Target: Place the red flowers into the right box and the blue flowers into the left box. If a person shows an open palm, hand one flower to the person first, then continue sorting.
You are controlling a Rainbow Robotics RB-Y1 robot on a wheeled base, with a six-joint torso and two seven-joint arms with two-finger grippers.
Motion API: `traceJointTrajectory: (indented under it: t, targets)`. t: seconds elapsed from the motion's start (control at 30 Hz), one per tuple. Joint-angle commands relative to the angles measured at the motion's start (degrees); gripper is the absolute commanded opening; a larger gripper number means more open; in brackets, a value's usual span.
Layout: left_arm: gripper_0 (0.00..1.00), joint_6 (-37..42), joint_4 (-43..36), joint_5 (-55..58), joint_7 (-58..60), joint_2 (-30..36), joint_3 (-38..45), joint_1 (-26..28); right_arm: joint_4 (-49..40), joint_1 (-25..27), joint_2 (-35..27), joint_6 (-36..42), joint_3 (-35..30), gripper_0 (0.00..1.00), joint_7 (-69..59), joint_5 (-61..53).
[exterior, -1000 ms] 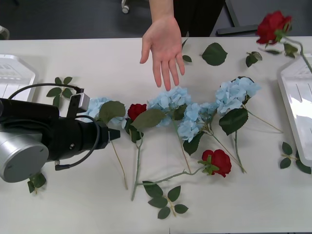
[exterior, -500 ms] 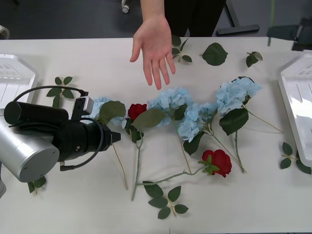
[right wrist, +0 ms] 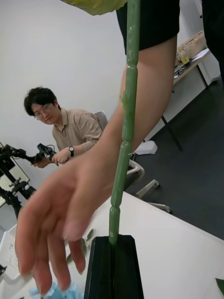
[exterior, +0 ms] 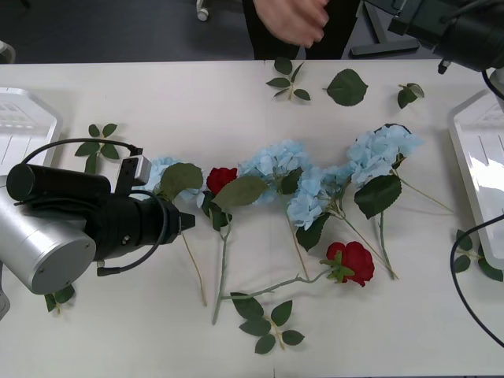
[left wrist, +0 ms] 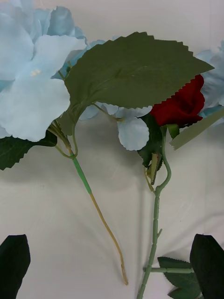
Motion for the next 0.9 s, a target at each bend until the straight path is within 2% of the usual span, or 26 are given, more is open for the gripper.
traceJointTrajectory:
  t: [0.03, 0.77, 0.9]
  targets:
    - [1.0, 0.1, -0.6, -0.5, 2.7, 1.5, -0.5, -1.9, -1.6, -3.6, 3.5, -1.3, -1.4, 0.0, -0.9, -2.4]
    - [1.0, 0.1, -0.6, -0.5, 2.7, 1.5, -0.5, -1.9, -1.6, -3.2, 5.5, 0.2, -2.1, 0.01, -0.9, -2.2]
    - [1.0, 0.1, -0.6, -0.5, 2.7, 1.5, -0.5, -1.9, -1.6, -3.2, 5.5, 0.9, -2.1, 0.42, -0.9, -1.3]
